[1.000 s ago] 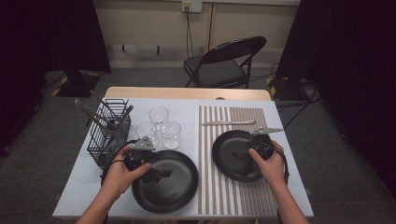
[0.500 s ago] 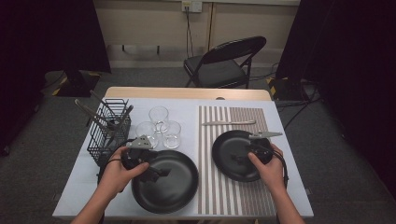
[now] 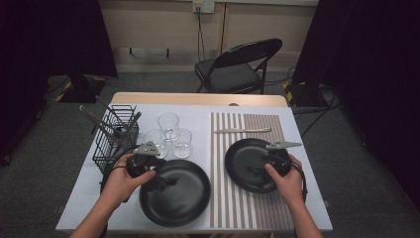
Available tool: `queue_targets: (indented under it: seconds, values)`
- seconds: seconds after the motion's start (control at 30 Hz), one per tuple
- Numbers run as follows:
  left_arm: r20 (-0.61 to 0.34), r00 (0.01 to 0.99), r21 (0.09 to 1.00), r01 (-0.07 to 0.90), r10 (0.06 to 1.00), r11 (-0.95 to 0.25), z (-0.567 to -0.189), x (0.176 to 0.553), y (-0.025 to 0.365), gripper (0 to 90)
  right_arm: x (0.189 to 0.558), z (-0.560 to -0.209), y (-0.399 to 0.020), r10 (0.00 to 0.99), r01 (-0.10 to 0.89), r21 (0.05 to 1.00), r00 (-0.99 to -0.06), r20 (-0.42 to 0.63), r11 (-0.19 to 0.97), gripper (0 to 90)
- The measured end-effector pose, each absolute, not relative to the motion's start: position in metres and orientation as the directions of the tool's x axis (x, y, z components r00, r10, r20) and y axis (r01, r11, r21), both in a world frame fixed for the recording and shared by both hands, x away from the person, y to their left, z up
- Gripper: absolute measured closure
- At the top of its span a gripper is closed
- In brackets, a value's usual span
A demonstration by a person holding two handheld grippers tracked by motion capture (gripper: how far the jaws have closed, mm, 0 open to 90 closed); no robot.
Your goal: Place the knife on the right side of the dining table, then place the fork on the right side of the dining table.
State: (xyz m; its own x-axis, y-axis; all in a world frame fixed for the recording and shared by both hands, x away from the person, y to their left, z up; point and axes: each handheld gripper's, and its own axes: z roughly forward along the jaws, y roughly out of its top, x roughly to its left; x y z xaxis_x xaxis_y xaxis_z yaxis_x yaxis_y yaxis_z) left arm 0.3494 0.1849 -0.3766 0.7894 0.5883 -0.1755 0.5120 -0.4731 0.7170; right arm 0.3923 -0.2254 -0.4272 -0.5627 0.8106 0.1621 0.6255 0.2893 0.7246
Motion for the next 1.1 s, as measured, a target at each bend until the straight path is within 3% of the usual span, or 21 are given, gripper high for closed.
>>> queue_targets:
  seconds: [1.1]
  values:
    - [-0.178, 0.743, 0.715, 0.548, 0.645, -0.434, -0.34, 0.354, 0.207, 20.2, 0.386, -0.426, -0.233, 0.804, 0.626, 0.727, -0.568, 0.177, 0.282, 19.5]
